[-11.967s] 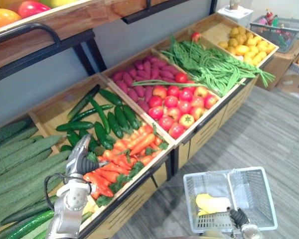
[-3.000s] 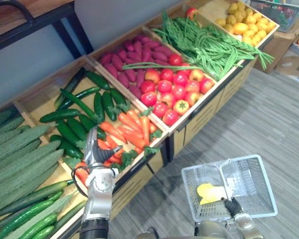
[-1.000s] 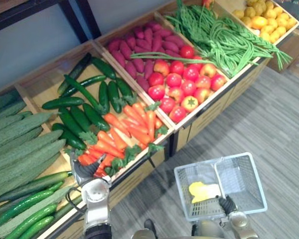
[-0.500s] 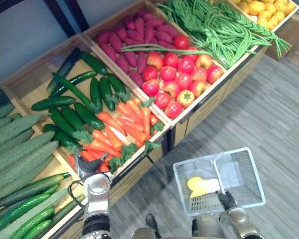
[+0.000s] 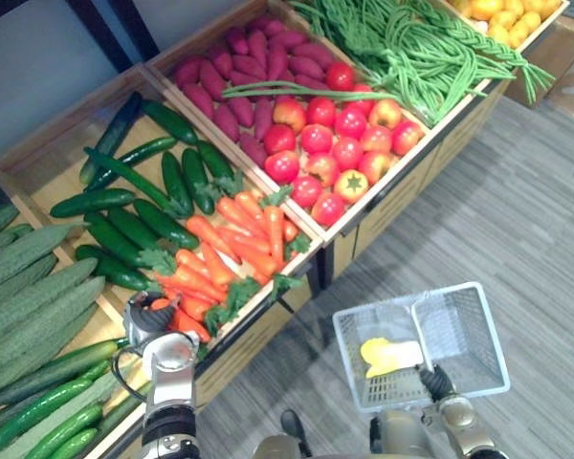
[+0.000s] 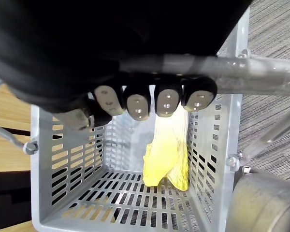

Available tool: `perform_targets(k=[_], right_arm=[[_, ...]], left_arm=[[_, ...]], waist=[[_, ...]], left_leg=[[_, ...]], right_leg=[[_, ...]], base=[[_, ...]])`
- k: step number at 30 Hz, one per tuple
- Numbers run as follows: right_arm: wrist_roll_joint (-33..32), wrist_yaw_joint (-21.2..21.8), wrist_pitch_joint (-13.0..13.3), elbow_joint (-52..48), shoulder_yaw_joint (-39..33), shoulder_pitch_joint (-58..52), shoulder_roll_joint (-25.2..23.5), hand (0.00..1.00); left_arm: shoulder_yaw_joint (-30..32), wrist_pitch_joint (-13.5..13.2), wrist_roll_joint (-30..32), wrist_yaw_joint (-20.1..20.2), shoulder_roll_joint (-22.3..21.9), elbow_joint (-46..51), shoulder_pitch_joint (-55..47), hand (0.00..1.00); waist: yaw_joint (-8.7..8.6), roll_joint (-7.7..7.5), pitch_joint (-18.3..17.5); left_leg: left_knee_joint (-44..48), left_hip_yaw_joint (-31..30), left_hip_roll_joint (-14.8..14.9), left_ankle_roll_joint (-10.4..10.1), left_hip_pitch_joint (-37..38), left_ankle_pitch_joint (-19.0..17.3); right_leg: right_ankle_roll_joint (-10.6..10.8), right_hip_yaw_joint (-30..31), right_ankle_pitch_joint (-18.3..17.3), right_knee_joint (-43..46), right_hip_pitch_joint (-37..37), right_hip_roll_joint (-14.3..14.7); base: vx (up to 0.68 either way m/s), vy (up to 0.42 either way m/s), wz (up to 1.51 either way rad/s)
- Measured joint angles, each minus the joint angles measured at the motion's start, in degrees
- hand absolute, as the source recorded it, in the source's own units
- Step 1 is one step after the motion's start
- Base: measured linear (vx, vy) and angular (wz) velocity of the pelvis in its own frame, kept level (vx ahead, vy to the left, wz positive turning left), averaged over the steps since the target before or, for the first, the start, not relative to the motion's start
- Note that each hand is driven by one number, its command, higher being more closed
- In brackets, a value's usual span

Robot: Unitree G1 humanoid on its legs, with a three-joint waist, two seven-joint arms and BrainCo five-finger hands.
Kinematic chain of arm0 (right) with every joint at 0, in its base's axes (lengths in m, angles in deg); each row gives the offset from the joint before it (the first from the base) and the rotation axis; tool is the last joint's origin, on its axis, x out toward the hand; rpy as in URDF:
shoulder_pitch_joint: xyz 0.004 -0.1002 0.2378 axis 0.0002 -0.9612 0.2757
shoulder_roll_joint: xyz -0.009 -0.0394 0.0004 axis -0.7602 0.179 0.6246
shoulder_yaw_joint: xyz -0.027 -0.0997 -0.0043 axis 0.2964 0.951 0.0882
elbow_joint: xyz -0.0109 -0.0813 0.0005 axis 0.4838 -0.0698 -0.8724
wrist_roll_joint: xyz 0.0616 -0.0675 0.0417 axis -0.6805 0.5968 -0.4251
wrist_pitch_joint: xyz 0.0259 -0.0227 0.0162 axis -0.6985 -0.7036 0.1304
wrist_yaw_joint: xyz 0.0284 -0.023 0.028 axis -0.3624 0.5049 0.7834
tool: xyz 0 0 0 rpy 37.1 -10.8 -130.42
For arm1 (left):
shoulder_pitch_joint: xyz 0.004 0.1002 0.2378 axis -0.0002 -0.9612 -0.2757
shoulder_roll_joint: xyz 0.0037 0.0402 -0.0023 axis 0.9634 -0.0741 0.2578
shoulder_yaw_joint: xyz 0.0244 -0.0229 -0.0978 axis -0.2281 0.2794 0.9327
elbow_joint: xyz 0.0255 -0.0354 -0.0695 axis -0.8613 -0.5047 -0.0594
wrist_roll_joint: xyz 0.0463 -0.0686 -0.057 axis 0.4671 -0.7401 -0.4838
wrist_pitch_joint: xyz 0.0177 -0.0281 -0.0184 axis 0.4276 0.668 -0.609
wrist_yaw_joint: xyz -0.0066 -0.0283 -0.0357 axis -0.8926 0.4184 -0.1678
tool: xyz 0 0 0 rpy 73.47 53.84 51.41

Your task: Pick vegetable in the basket

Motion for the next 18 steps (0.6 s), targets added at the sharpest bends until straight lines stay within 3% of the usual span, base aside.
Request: perform_targets(k=[5, 18], right_arm=[[0.0, 0.0, 0.02, 0.47, 0.28, 0.47, 0.0, 1.0], [0.0, -0.25, -0.01, 0.59, 0.14, 0.47, 0.0, 1.0]], left_arm=[[-0.24, 0.07, 0.01, -0.05, -0.09, -1.56, 0.64, 1.0], [-0.7, 1.16, 0.11, 1.08, -0.13, 0.76, -0.01, 1.0]], waist=[[-0.99, -0.14, 0.17], [-1.21, -0.39, 0.6]], left_leg=[[-0.01, 0.06, -0.29, 0.18, 0.38, -0.19], [0.05, -0.39, -0.36, 0.2, 1.4, -0.35]], right_leg=[[0.01, 0.03, 0.0, 0.0, 0.33, -0.25], [0.01, -0.36, -0.01, 0.01, 1.58, -0.32]], base=[[0.0, -0.012, -0.01], [0.0, -0.023, 0.01]])
